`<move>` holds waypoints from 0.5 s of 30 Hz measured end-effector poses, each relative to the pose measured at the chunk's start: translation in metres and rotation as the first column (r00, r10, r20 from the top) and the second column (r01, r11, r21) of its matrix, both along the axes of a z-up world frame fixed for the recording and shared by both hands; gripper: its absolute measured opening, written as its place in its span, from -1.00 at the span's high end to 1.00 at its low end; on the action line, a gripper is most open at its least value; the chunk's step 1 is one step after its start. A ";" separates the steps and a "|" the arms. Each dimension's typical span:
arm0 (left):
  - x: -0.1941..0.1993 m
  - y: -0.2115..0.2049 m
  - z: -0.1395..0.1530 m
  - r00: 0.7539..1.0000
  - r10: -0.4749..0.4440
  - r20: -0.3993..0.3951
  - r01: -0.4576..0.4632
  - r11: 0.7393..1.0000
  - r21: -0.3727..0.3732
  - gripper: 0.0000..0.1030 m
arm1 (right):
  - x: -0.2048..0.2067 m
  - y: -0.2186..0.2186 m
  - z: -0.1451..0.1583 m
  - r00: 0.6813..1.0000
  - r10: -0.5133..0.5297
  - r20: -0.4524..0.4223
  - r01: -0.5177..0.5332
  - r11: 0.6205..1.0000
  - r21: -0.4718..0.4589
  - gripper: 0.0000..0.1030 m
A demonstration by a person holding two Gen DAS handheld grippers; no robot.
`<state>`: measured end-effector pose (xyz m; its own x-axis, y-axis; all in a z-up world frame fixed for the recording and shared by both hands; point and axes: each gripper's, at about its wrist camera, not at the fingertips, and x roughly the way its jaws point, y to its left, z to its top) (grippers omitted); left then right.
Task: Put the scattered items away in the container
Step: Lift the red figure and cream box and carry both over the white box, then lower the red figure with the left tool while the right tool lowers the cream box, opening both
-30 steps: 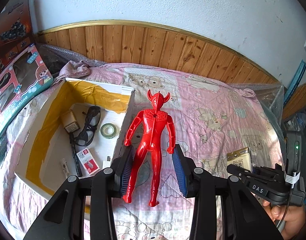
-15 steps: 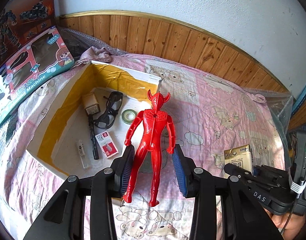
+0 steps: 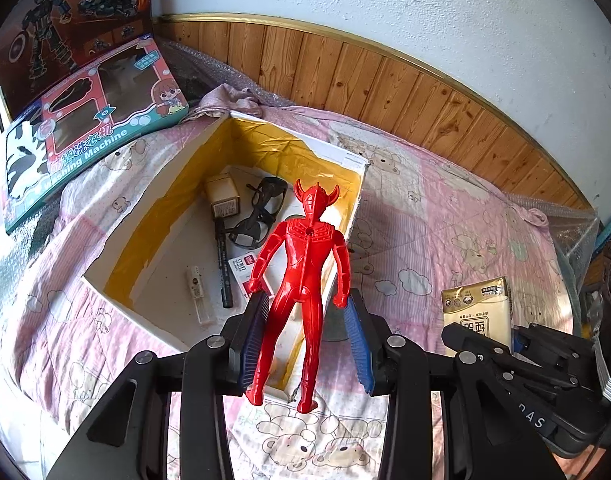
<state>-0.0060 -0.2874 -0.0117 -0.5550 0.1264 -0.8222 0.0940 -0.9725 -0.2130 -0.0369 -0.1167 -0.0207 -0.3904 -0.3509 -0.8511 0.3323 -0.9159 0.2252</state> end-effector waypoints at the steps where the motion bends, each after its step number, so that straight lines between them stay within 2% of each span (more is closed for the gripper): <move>1: 0.001 -0.003 0.000 1.000 0.006 0.001 -0.006 1.000 0.002 0.22 | 0.000 -0.004 0.001 1.000 0.009 -0.002 -0.009 1.000 -0.001 0.53; 15: 0.004 -0.039 -0.007 0.996 0.090 0.020 -0.090 0.996 0.025 0.22 | -0.011 -0.062 0.019 0.991 0.129 -0.033 -0.129 0.992 -0.012 0.53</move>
<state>-0.0024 -0.3269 -0.0184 -0.5491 0.0977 -0.8300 0.1853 -0.9542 -0.2349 -0.0476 -0.1788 -0.0022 -0.3681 -0.4121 -0.8335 0.4548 -0.8617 0.2252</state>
